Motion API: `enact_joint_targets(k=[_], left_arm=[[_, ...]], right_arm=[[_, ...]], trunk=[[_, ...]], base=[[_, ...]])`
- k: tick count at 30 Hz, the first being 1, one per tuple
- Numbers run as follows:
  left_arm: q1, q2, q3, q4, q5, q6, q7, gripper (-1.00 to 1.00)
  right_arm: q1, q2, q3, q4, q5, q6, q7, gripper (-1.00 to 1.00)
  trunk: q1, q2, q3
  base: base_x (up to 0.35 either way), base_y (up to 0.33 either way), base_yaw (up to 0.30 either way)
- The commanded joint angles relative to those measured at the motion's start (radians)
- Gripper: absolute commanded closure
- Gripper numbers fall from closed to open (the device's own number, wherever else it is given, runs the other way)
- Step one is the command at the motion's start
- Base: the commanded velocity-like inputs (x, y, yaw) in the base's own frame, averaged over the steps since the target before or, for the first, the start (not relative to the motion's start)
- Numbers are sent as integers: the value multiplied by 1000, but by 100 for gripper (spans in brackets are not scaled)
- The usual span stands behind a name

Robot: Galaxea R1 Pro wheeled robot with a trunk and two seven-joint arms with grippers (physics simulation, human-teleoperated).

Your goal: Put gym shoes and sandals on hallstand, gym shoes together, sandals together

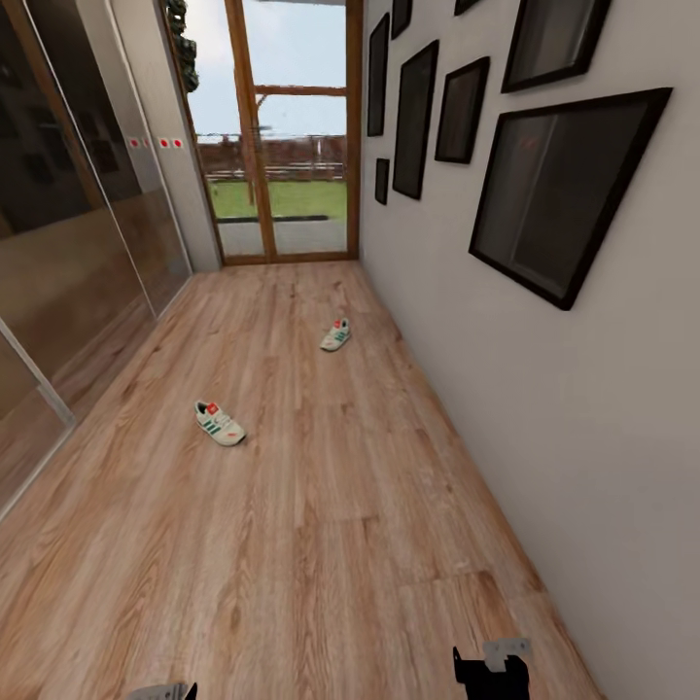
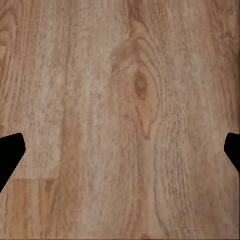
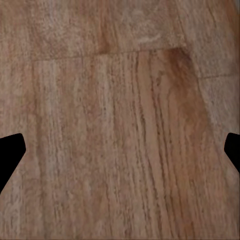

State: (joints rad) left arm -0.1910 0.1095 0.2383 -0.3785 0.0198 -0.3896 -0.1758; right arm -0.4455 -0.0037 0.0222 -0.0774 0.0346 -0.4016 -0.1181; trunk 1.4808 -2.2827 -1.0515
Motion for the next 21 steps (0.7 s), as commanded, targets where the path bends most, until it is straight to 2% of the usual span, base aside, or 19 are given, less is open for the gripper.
enact_joint_targets(k=[1, 21], left_arm=[[-1, -1, 7, 1, 2, -1, -10, -100], [-1, -1, 7, 1, 2, -2, -10, -100]], right_arm=[[-1, 1, 2, 1, 3, -2, -5, -100], [0, 4, 2, 1, 2, -2, -6, -100]], trunk=[[0, 0, -1], [0, 0, -1]], base=[[300, -170, 152], [296, -171, 253]])
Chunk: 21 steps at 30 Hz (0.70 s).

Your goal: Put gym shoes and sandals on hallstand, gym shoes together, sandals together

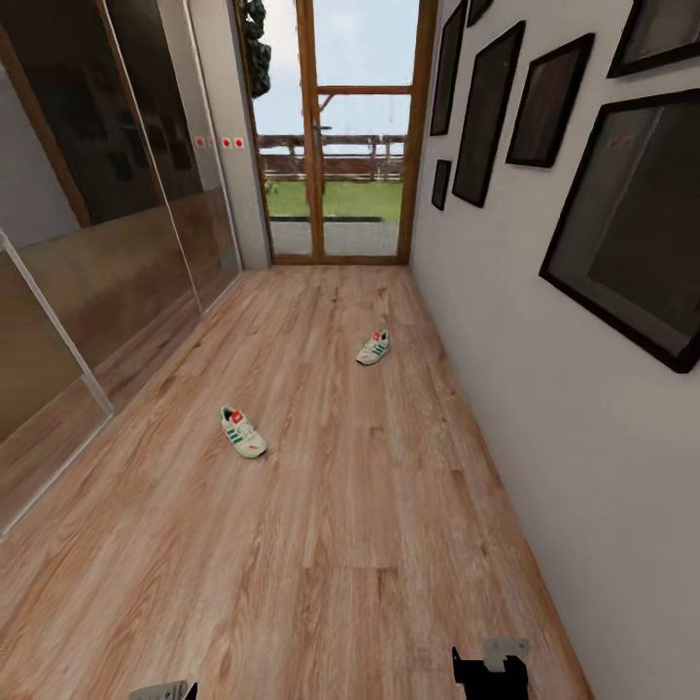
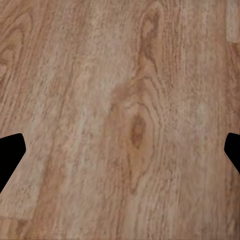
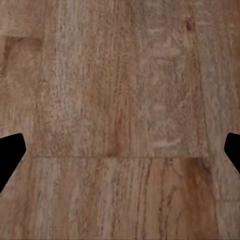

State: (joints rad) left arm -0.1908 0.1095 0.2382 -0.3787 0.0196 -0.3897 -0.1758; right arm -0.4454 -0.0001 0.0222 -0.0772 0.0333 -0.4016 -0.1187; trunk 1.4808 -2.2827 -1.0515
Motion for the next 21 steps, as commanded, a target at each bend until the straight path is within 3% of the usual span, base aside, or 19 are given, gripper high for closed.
enact_joint_targets(k=[1, 15, 21], left_arm=[[-1, -1, 7, 1, 2, -2, -10, -100], [-1, -1, 8, 1, 4, -2, -10, -100], [-1, -1, 8, 1, 3, -2, -10, -100]], right_arm=[[-1, 0, 2, 1, 4, -2, -6, -100], [-1, -1, 2, 1, 4, -2, -6, -100], [0, -1, 2, 1, 4, -2, -6, -100]], trunk=[[0, 0, -1], [0, 0, -1], [0, 0, -1]], base=[[302, -162, 218], [330, -38, 30], [173, -1, 1]])
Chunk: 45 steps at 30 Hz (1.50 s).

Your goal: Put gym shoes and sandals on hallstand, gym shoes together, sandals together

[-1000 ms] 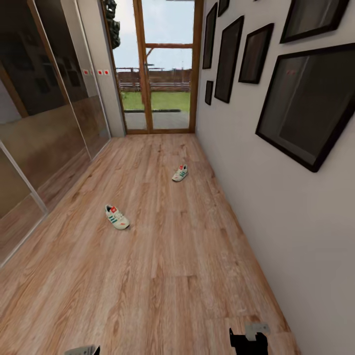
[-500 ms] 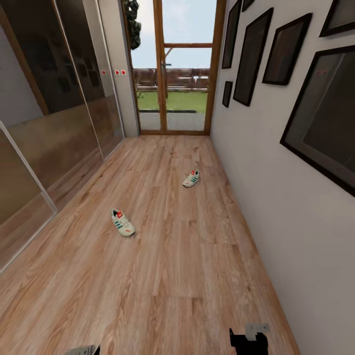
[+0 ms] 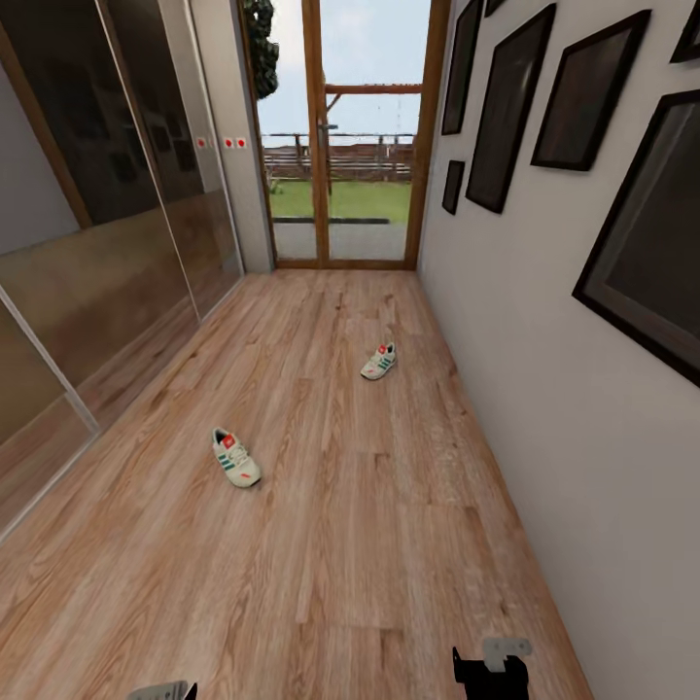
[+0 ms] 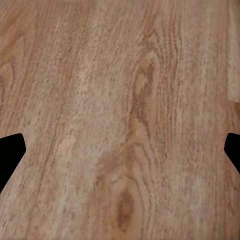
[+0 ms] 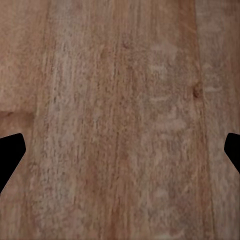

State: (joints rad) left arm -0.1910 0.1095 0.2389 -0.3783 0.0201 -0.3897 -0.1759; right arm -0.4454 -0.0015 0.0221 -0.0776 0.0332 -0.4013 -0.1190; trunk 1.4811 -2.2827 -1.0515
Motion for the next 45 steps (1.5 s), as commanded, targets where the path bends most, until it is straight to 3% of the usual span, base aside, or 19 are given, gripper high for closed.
enact_joint_targets(k=[1, 18, 35, 45], left_arm=[[-1, -1, 7, 1, 2, -2, -10, -100], [-1, -1, 7, 1, 1, -2, -10, -100], [-1, -1, 7, 1, 1, -2, -10, -100], [-1, -1, 5, 1, 0, -2, -10, -100]], right_arm=[[0, 0, 2, 1, 4, -2, -5, -100], [-1, 0, 2, 1, 4, -2, -5, -100], [-1, 0, 2, 1, 4, -2, -5, -100], [0, 0, 2, 1, 4, -2, -5, -100]], trunk=[[0, 0, -1], [0, 0, -1], [0, 0, -1], [0, 0, -1]], base=[[37, 0, 0], [61, 0, 0], [283, 0, 0], [71, 0, 0]])
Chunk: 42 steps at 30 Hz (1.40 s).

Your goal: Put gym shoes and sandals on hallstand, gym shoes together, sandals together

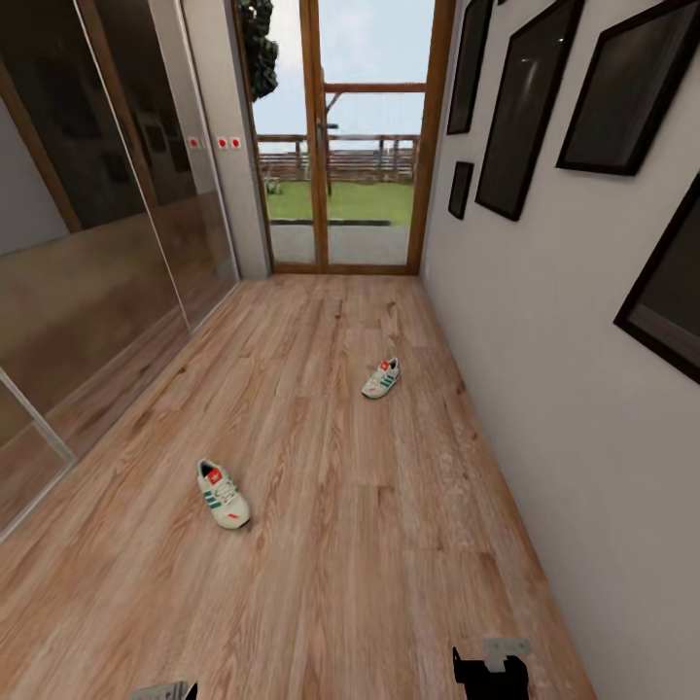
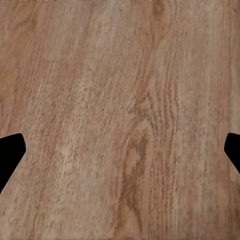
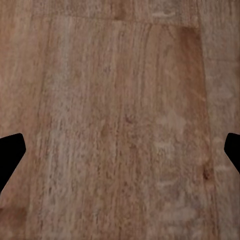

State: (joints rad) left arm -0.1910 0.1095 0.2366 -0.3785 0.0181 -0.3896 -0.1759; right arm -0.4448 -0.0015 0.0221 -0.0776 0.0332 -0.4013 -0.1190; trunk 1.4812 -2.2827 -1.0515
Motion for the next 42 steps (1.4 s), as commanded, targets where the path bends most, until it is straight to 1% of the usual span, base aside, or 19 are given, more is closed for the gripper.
enact_joint_targets(k=[1, 6, 11, 21, 24, 27, 29, 30, 35, 42], left_arm=[[-1, -1, 7, 1, 2, -2, -10, -100], [-1, -1, 7, 1, 2, -2, -10, -100], [-1, -1, 7, 1, 2, -2, -10, -100], [-2, 0, 4, -12, 4, -1, -14, -100], [-10, 3, -6, -23, -5, 1, -27, -100], [-14, 9, -22, -25, -22, 2, -42, -100], [-20, 14, -38, -25, -41, 3, -67, -100], [-28, 18, -50, -20, -61, 3, -107, -100], [-31, 19, -57, -12, -72, 2, -139, -100], [-22, 20, -59, -6, -76, 0, -152, -100]], right_arm=[[0, 0, 2, 1, 4, -2, -5, -100], [-1, 0, 2, 1, 4, -2, -4, -100], [-1, 0, 2, 1, 4, -2, -3, -100], [-1, 0, 2, 0, 4, -3, -4, -100], [-1, 1, 3, -4, 6, -3, -2, -100], [-1, 1, 4, -6, 6, -4, -1, -100], [-1, 1, 5, -7, 6, -4, -1, -100], [-1, 2, 5, -8, 5, -4, -1, -100], [-1, 2, 5, -9, 5, -4, 0, -100], [-1, 2, 5, -8, 5, -4, 1, -100]], trunk=[[0, 0, -1], [0, 0, -1], [0, 0, -1], [0, 0, -1], [0, 0, -1], [0, 0, -1], [0, 0, -1], [0, 0, -1], [0, 0, -1], [0, 0, -1]], base=[[72, 0, 0], [177, 0, -25], [285, -4, -177], [309, -106, -62], [132, -38, -2], [67, -19, -1], [31, -9, 0], [11, -3, 0], [6, -2, 0], [1, 0, 0]])
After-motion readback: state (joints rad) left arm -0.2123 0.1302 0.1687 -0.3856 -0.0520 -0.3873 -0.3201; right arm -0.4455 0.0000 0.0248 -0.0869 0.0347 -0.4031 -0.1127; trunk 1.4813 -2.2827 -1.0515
